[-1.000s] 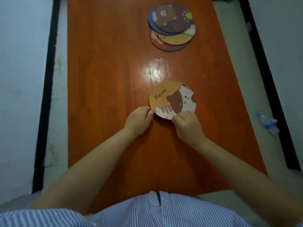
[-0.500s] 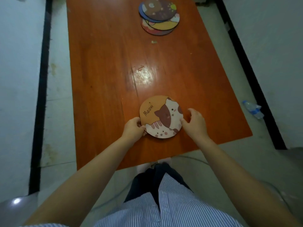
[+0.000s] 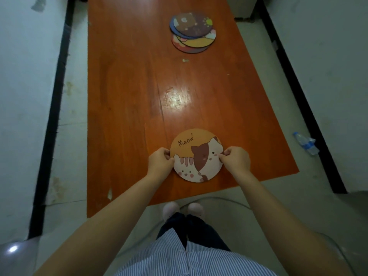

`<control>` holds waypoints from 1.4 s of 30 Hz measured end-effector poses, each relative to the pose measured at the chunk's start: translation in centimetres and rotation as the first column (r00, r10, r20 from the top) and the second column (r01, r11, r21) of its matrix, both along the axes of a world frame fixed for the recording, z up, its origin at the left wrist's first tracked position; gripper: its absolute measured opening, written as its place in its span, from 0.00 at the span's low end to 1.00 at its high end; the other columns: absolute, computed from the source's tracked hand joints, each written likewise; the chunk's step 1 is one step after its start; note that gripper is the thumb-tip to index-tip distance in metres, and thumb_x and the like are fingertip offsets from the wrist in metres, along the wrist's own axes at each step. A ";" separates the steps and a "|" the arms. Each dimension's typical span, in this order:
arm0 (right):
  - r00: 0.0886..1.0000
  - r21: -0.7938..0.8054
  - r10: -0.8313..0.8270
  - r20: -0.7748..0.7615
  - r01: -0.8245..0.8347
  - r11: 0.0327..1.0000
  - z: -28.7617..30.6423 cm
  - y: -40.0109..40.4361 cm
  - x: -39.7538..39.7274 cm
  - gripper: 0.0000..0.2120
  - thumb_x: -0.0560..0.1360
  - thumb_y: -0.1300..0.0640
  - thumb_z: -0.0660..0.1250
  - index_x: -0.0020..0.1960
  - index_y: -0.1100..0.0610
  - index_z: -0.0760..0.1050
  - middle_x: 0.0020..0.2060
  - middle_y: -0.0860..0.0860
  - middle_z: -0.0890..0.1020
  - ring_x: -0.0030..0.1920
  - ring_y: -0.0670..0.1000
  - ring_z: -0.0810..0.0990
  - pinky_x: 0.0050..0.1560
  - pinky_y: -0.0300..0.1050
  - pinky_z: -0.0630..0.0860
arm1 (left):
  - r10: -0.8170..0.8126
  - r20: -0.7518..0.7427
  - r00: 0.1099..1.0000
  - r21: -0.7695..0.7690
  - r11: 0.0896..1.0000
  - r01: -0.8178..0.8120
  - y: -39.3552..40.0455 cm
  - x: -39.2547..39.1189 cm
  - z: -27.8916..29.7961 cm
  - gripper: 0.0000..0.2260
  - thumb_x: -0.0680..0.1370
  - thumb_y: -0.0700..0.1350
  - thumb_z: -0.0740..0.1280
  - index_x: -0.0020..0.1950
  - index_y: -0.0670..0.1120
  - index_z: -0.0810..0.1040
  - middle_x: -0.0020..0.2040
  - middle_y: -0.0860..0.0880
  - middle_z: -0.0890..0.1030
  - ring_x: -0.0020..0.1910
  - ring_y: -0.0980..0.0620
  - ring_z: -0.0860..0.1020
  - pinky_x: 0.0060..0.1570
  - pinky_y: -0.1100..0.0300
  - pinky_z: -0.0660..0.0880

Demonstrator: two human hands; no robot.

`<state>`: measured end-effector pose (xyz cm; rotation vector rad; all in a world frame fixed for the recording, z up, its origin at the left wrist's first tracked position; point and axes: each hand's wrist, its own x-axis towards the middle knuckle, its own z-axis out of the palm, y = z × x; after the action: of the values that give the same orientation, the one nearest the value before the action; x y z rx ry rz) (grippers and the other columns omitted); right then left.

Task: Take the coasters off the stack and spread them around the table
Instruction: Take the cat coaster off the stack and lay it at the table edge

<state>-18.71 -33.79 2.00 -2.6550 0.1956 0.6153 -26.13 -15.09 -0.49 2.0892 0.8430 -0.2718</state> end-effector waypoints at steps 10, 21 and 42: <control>0.998 -0.055 0.000 0.070 0.004 0.998 -0.7 0.1 -1.3 0.11 0.77 0.52 0.65 0.54 0.58 0.79 0.54 0.55 0.83 0.59 0.58 0.75 0.59 0.52 0.70 | 0.143 0.110 0.984 0.090 0.984 -0.153 -1.9 -0.9 0.1 0.09 0.77 0.37 0.62 0.56 0.39 0.76 0.53 0.41 0.79 0.51 0.46 0.75 0.46 0.58 0.71; 0.990 -0.085 0.063 0.124 -0.053 0.995 -1.5 1.4 -0.5 0.10 0.79 0.52 0.60 0.53 0.57 0.76 0.52 0.54 0.81 0.58 0.56 0.73 0.60 0.54 0.66 | 0.246 0.127 0.961 0.146 0.954 -0.264 -1.8 0.0 -0.2 0.08 0.77 0.37 0.62 0.54 0.38 0.76 0.54 0.41 0.79 0.50 0.48 0.74 0.44 0.61 0.68; 0.863 -0.144 0.404 0.303 -0.378 0.915 -0.3 10.0 -1.7 0.13 0.76 0.56 0.62 0.58 0.61 0.74 0.57 0.58 0.77 0.59 0.57 0.73 0.62 0.55 0.69 | -0.215 -0.004 0.977 0.613 0.771 0.172 8.8 -3.8 1.4 0.09 0.77 0.42 0.60 0.52 0.42 0.77 0.51 0.44 0.80 0.49 0.47 0.76 0.45 0.58 0.75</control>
<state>-20.37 -23.77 1.72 -2.8451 -0.4376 0.2724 -29.95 -6.28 0.87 2.7895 0.7322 -0.0265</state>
